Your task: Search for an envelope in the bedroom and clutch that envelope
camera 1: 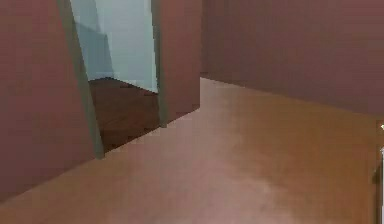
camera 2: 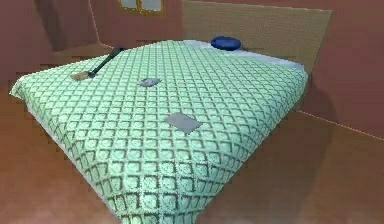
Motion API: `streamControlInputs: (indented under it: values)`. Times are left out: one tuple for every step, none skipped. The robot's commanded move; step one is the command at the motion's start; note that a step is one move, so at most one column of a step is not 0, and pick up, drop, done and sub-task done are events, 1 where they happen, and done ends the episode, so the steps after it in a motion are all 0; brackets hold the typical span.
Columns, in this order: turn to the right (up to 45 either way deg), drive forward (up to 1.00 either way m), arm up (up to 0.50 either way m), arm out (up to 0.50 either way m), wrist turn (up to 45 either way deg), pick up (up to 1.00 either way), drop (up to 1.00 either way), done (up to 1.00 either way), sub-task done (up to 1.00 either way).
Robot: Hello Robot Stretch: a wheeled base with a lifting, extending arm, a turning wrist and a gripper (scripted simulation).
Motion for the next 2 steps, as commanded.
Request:
streamControlInputs:
  values:
    - [45.0,0.0,0.0,0.0,0.0,0.0,0.0,0.0,0.0]
    - [45.0,0.0,0.0,0.0,0.0,0.0,0.0,0.0,0.0]
